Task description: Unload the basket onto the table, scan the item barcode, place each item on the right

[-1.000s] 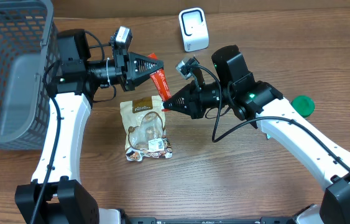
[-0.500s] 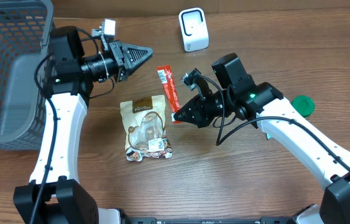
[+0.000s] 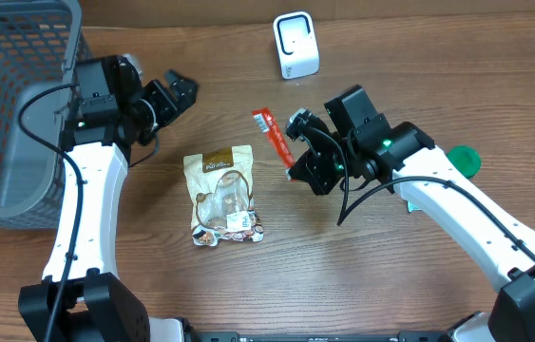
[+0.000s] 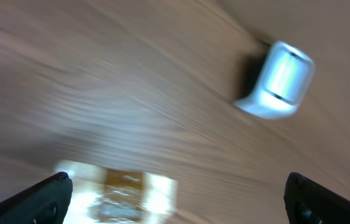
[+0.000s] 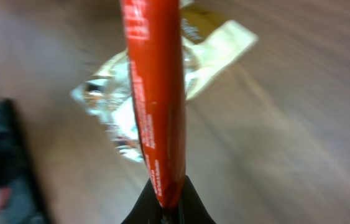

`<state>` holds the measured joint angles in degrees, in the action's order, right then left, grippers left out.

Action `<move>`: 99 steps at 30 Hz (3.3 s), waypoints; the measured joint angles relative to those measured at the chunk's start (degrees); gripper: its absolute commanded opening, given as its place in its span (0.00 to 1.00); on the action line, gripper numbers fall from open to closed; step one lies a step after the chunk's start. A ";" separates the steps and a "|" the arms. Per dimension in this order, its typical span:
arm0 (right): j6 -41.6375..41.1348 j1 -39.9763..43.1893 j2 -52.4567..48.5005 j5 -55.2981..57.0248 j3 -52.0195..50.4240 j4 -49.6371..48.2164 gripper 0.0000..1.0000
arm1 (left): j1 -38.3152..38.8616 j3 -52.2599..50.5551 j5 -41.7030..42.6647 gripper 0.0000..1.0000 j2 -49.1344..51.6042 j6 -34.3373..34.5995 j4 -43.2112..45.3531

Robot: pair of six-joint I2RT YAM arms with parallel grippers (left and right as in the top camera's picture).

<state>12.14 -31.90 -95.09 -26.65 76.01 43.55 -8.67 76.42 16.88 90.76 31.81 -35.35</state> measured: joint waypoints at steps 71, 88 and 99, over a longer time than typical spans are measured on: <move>37.64 5.29 -36.11 62.18 27.54 -40.59 0.04 | -0.07 0.00 -21.05 1.00 0.00 -2.01 -1.33; 43.60 5.62 -43.21 67.76 27.61 -50.69 0.04 | -0.07 0.00 -21.05 0.99 0.00 -2.01 -1.31; 45.27 5.62 -47.25 71.04 27.61 -52.74 0.03 | -0.07 0.00 -21.05 1.00 0.00 -2.01 -1.31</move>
<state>57.41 -26.28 -142.34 44.38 103.61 -9.19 -8.73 76.42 -4.16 90.76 29.80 -36.67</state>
